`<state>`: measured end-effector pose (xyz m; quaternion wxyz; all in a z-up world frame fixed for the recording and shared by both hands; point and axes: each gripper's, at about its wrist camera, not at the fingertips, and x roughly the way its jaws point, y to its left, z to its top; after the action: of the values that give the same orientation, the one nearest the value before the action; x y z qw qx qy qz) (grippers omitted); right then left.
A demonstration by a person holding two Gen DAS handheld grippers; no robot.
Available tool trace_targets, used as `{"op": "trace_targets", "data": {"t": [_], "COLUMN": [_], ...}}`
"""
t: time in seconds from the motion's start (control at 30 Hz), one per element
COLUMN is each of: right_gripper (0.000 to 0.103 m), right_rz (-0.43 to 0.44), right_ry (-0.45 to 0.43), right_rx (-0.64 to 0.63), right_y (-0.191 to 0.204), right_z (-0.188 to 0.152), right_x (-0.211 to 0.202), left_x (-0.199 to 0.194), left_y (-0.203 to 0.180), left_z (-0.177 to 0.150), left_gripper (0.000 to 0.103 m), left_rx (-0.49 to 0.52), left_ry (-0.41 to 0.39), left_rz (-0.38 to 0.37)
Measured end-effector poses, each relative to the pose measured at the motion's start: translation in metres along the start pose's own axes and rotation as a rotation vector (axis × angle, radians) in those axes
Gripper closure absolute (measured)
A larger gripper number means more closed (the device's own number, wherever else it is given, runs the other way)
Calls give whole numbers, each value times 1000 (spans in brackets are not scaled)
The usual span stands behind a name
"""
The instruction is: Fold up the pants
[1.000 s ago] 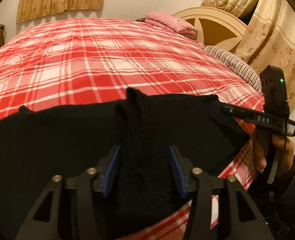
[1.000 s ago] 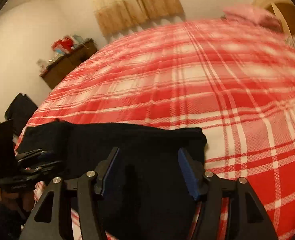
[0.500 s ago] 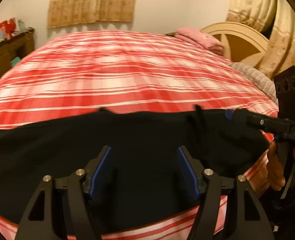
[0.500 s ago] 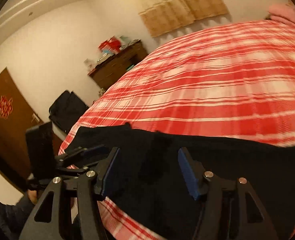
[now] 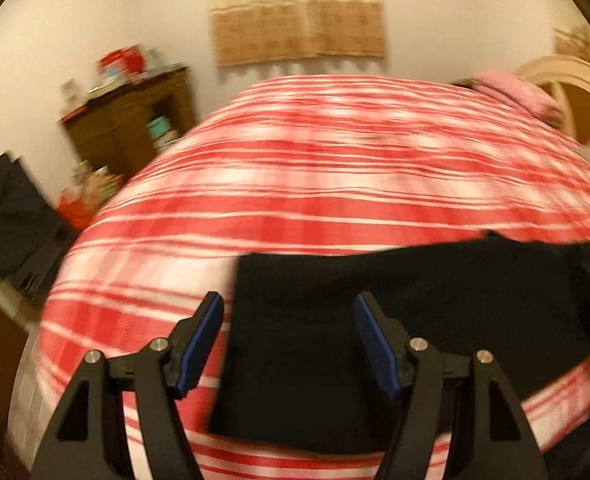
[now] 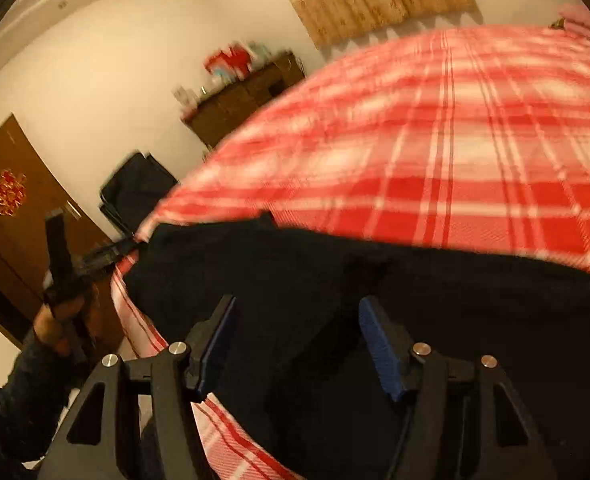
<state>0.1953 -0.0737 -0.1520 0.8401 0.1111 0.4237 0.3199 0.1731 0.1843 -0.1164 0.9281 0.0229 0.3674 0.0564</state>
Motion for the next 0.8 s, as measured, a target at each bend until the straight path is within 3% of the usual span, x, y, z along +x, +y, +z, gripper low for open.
{"op": "trace_targets", "data": {"t": [0.07, 0.23, 0.33, 0.43, 0.57, 0.67, 0.8], "right_gripper": [39, 39, 39, 39, 39, 38, 38], "right_rz": [-29, -52, -42, -52, -66, -62, -63], "right_ry": [-6, -33, -44, -42, -60, -67, -70], "right_rx": [-38, -71, -36, -29, -37, -36, -29], "right_y": [4, 13, 8, 7, 12, 14, 12], "right_z": [-3, -4, -3, -7, -14, -14, -16], "right_x": [2, -6, -8, -5, -4, -6, -4], "left_x": [10, 32, 34, 41, 42, 40, 33], "left_y": [20, 39, 30, 16, 11, 15, 27], "left_z": [-3, -16, -17, -16, -14, -14, -14], "left_gripper": [32, 32, 32, 17, 16, 22, 42], "left_rx": [-59, -172, -158, -98, -51, -73, -146], "left_ry": [16, 70, 60, 70, 62, 62, 68], "left_rz": [11, -67, -109, -129, -114, -142, -214]}}
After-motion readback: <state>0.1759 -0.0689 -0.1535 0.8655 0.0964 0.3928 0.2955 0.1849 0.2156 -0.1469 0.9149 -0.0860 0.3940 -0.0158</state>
